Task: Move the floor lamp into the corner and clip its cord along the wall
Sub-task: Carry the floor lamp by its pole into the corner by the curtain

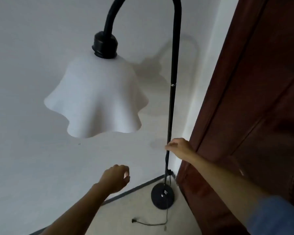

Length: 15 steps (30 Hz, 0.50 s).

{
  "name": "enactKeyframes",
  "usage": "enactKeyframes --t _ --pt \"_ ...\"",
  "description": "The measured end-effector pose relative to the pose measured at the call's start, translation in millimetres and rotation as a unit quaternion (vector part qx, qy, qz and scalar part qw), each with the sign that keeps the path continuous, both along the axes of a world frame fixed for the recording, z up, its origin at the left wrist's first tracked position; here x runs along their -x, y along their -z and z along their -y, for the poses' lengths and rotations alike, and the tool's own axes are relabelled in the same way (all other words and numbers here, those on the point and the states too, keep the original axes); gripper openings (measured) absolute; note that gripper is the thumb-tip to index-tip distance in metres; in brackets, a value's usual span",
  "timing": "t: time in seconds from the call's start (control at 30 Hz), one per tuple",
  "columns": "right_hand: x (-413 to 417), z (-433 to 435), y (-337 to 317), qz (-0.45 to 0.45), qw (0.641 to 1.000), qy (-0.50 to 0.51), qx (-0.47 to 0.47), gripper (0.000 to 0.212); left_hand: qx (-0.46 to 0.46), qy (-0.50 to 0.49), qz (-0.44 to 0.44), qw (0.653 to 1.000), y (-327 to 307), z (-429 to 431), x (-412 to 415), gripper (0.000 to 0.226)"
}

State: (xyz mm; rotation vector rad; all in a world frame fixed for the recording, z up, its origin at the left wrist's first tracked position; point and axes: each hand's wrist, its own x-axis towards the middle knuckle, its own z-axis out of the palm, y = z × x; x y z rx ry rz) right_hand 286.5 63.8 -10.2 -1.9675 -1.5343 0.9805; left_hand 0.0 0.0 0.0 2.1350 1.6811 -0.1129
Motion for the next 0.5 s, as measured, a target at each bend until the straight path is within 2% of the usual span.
enactKeyframes --t 0.1,0.17,0.3,0.43,0.5 --pt "-4 -5 34 0.023 0.999 -0.031 0.008 0.025 0.021 -0.062 0.005 0.998 20 0 -4 0.013" --pt "-7 1 49 0.016 1.0 -0.012 0.007 0.022 0.042 -0.102 0.007 0.994 31 6 -6 0.01" --pt "-10 -7 54 0.062 0.997 -0.005 -0.052 0.039 0.071 -0.146 0.019 0.987 46 17 -11 0.013" --pt "-2 -15 59 0.112 0.991 0.026 -0.066 0.032 0.085 -0.18 0.025 0.98 55 24 -13 0.02" --pt "-6 -13 68 0.134 0.99 0.016 -0.044 0.029 0.087 -0.197 0.026 0.976 56 28 -12 0.02"
